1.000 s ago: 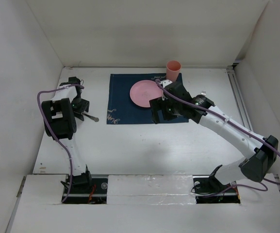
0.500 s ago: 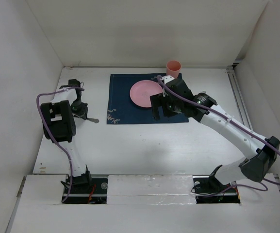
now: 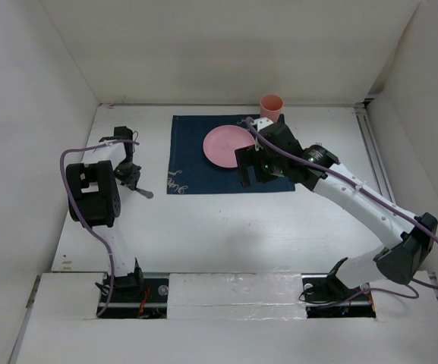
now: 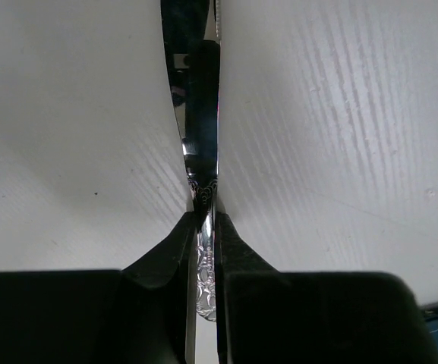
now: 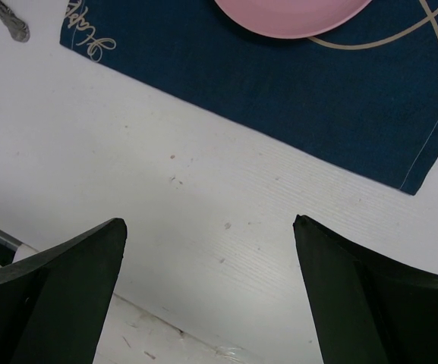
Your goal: Set the dinner table for one person
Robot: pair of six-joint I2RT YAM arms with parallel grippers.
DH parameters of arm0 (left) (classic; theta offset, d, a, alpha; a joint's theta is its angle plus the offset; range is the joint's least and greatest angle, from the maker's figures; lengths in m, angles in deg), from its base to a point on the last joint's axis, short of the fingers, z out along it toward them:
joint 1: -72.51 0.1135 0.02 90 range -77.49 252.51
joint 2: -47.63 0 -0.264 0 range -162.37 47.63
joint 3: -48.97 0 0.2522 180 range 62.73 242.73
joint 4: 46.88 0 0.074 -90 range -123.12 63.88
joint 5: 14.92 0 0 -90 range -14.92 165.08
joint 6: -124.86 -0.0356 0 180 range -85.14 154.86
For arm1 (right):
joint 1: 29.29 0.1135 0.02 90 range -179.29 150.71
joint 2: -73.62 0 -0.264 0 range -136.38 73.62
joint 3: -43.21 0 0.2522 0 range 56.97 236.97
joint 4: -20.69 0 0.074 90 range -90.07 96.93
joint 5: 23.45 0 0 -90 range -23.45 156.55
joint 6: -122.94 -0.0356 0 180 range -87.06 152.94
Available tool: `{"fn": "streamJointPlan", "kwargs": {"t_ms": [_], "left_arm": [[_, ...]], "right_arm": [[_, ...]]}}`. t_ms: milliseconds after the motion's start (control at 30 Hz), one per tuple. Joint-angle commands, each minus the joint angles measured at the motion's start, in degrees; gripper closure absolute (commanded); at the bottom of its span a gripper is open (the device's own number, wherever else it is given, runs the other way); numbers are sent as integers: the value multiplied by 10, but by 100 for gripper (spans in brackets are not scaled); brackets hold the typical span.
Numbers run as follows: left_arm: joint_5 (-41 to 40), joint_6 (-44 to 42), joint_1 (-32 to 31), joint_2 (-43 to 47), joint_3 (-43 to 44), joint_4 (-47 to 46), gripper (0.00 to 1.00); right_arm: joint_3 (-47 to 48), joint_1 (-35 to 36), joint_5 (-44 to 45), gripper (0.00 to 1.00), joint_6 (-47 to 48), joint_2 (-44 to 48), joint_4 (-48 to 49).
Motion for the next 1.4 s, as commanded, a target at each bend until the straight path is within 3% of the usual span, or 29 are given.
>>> {"fn": "streamJointPlan", "kwargs": {"t_ms": [0, 633, 800, 1100, 1367], "left_arm": [[-28, -59, 2, 29, -11, 27, 100], [33, -173, 2, 109, -17, -26, 100], [93, -197, 2, 122, -17, -49, 100], [156, -191, -108, 108, 90, -16, 100], [198, -135, -252, 13, 219, -11, 100]], "right_arm": [[24, 5, 8, 3, -7, 5, 7], [34, -22, 8, 3, -7, -6, 7], [34, -22, 8, 3, -7, -11, 2], [85, -97, 8, 3, -7, -11, -28], [129, -171, 10, 3, -1, 8, -54]]}}
